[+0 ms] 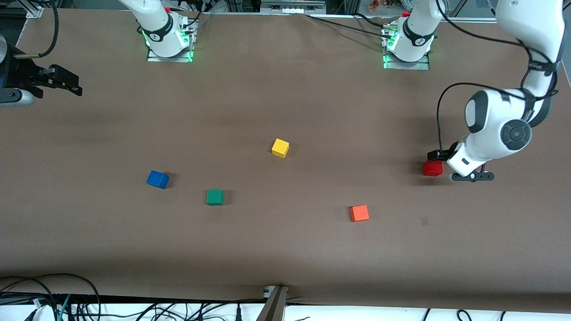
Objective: Pass red block to right arm, stack on blue
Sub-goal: 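Lower the left gripper onto the red cube and close it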
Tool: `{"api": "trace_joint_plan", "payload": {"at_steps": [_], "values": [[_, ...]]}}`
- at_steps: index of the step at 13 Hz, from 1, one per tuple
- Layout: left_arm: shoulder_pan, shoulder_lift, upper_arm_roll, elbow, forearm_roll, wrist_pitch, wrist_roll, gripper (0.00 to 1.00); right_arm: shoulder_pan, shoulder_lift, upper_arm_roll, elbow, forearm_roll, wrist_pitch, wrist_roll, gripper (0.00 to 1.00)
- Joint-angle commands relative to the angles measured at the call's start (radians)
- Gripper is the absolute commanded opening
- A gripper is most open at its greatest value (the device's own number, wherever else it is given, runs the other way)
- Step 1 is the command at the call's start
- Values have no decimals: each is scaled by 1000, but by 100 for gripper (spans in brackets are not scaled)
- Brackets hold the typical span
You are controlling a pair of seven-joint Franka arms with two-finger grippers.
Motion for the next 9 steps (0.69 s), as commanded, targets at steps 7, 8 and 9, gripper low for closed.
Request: {"api": "trace_joint_plan", "payload": {"at_steps": [7,8,9], "values": [[-5,92,0,26,22,100,-24,100,-1,-5,0,6,5,-5,9,100],[-7,96,0,26,22,107,-24,100,-1,-5,2,6,7,-5,9,100],[-7,99,0,26,22,109,-24,100,-1,-5,2,6,7,-5,9,100]]}}
